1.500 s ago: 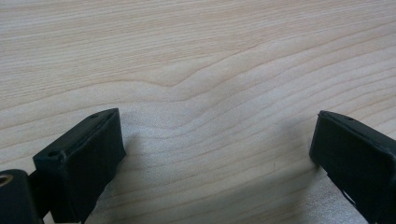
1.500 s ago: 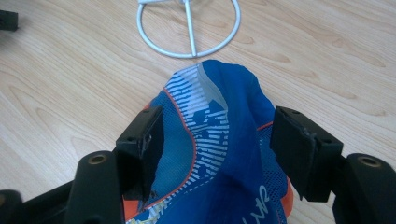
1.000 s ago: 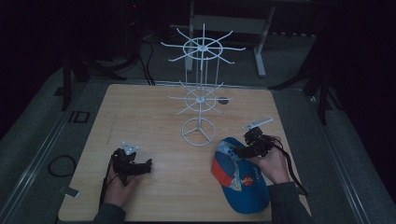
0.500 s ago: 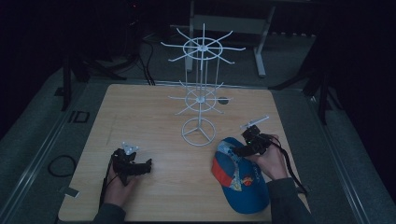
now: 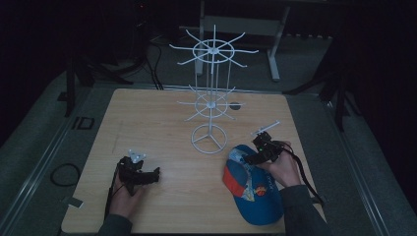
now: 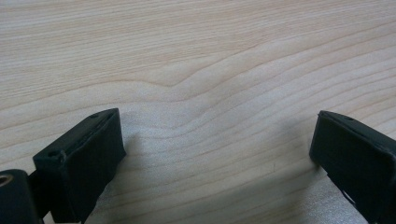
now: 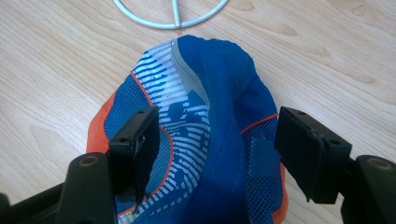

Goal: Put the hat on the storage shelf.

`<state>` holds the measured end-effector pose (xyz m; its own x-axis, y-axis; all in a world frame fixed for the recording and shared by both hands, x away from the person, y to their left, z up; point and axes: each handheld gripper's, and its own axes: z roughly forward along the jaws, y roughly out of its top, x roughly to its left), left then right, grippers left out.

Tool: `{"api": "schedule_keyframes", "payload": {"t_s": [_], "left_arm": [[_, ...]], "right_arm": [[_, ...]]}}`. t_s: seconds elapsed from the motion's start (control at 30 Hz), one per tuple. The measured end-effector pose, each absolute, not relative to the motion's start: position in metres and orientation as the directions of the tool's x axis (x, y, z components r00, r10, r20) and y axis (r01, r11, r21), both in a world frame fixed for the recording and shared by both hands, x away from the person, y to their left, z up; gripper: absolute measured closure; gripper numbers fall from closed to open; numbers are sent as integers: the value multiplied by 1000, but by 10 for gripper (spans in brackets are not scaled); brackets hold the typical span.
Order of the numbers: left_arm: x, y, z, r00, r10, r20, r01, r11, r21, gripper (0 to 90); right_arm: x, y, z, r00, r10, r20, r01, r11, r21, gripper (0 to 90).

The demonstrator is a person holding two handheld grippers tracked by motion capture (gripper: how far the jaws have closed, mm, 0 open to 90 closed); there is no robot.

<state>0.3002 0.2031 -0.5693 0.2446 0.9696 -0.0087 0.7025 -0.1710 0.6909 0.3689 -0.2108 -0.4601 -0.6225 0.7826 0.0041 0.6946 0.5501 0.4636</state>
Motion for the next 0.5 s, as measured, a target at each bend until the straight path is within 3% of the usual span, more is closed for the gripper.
{"api": "schedule_keyframes", "payload": {"t_s": [0.5], "left_arm": [[300,203,-569,245,970,-9,702,-171,691,34]], "right_arm": [[373,-208,-468,-624,781,21,709,555,436,318]]}}
